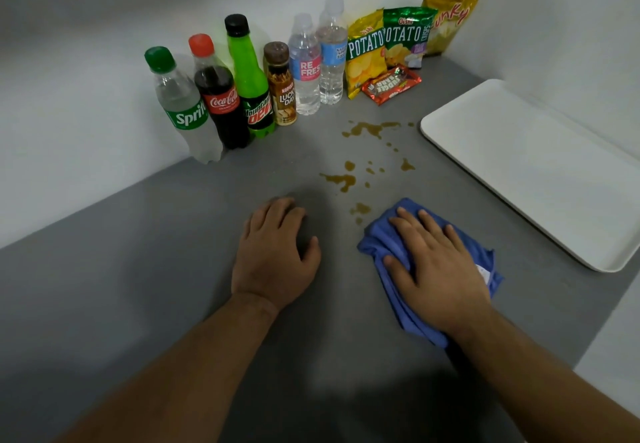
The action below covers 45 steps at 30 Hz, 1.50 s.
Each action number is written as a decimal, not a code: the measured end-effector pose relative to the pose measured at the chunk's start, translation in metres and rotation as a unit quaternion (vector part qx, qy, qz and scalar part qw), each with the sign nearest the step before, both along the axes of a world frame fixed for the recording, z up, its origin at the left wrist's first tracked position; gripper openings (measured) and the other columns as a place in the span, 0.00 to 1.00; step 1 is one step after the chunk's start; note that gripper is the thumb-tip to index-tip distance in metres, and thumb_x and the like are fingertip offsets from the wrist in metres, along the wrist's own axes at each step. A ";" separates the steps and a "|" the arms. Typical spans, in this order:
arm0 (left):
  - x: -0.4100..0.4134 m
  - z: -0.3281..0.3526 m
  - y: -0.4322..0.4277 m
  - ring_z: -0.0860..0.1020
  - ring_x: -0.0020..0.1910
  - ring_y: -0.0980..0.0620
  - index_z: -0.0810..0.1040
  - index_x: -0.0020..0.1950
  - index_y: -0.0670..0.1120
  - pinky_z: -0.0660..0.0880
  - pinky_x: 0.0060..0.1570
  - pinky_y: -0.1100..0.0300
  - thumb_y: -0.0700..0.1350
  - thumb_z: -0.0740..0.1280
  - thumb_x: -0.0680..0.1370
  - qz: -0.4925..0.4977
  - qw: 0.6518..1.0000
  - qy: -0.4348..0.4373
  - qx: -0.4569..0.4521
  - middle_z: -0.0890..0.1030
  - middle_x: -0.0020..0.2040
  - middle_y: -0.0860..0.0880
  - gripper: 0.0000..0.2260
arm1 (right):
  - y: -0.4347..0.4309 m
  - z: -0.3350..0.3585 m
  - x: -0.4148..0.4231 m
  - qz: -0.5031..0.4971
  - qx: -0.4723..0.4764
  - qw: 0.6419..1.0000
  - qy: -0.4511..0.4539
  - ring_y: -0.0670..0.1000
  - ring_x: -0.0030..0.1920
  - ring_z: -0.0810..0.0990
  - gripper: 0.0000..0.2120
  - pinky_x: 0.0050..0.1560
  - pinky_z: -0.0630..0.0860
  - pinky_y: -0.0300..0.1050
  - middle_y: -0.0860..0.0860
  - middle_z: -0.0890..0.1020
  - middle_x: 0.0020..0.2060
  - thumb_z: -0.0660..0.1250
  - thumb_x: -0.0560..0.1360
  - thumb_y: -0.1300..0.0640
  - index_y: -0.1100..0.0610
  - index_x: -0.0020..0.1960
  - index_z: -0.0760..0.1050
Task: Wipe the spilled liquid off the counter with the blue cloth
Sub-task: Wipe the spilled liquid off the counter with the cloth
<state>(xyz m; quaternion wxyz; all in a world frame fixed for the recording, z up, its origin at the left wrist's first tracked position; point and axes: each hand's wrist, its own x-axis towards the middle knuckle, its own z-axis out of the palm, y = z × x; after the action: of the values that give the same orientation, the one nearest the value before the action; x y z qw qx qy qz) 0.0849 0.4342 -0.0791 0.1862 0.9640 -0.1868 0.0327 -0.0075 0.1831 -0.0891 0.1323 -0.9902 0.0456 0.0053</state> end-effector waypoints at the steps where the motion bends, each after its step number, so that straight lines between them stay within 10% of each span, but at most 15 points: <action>1: 0.000 0.000 0.000 0.70 0.73 0.44 0.77 0.67 0.47 0.70 0.72 0.44 0.56 0.64 0.78 0.001 1.000 0.000 0.001 0.74 0.72 0.47 0.21 | -0.005 0.000 0.002 -0.018 -0.002 1.000 0.004 0.51 0.83 0.51 0.32 0.81 0.50 0.60 0.44 0.57 0.83 0.47 0.83 0.32 0.45 0.82 0.55; 10: 0.001 -0.002 -0.003 0.71 0.73 0.42 0.76 0.70 0.44 0.68 0.74 0.42 0.50 0.64 0.78 0.012 1.000 0.004 -0.009 0.75 0.72 0.44 0.21 | 0.033 0.008 0.084 -0.037 0.023 0.999 0.010 0.55 0.83 0.50 0.26 0.81 0.47 0.59 0.47 0.57 0.83 0.45 0.86 0.44 0.47 0.83 0.56; 18: -0.002 -0.002 -0.002 0.73 0.71 0.39 0.78 0.67 0.42 0.65 0.76 0.38 0.45 0.62 0.75 0.039 0.999 -0.012 -0.036 0.77 0.70 0.42 0.22 | 0.039 0.002 0.042 0.042 -0.009 0.999 0.009 0.49 0.83 0.48 0.33 0.82 0.48 0.58 0.42 0.53 0.83 0.44 0.82 0.30 0.43 0.83 0.54; 39: 0.016 0.008 0.011 0.72 0.69 0.42 0.78 0.65 0.45 0.59 0.78 0.36 0.50 0.66 0.73 0.063 0.996 0.002 -0.063 0.77 0.68 0.45 0.22 | 0.027 0.000 0.074 0.002 0.049 0.998 -0.037 0.52 0.81 0.57 0.24 0.81 0.51 0.55 0.49 0.66 0.79 0.54 0.85 0.46 0.51 0.80 0.62; 45: 0.073 0.019 0.048 0.72 0.70 0.39 0.76 0.70 0.42 0.66 0.74 0.39 0.50 0.67 0.77 0.051 0.999 -0.013 -0.016 0.76 0.71 0.41 0.23 | 0.031 0.008 0.125 -0.016 0.026 1.000 0.006 0.56 0.82 0.52 0.29 0.81 0.48 0.61 0.49 0.58 0.83 0.47 0.84 0.37 0.48 0.82 0.56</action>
<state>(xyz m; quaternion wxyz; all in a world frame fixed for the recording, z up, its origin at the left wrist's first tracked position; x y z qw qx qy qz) 0.1575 0.4818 -0.0604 0.1973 0.9686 -0.1397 0.0578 0.1172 0.2145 -0.0815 0.1574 -0.9855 0.0625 0.0103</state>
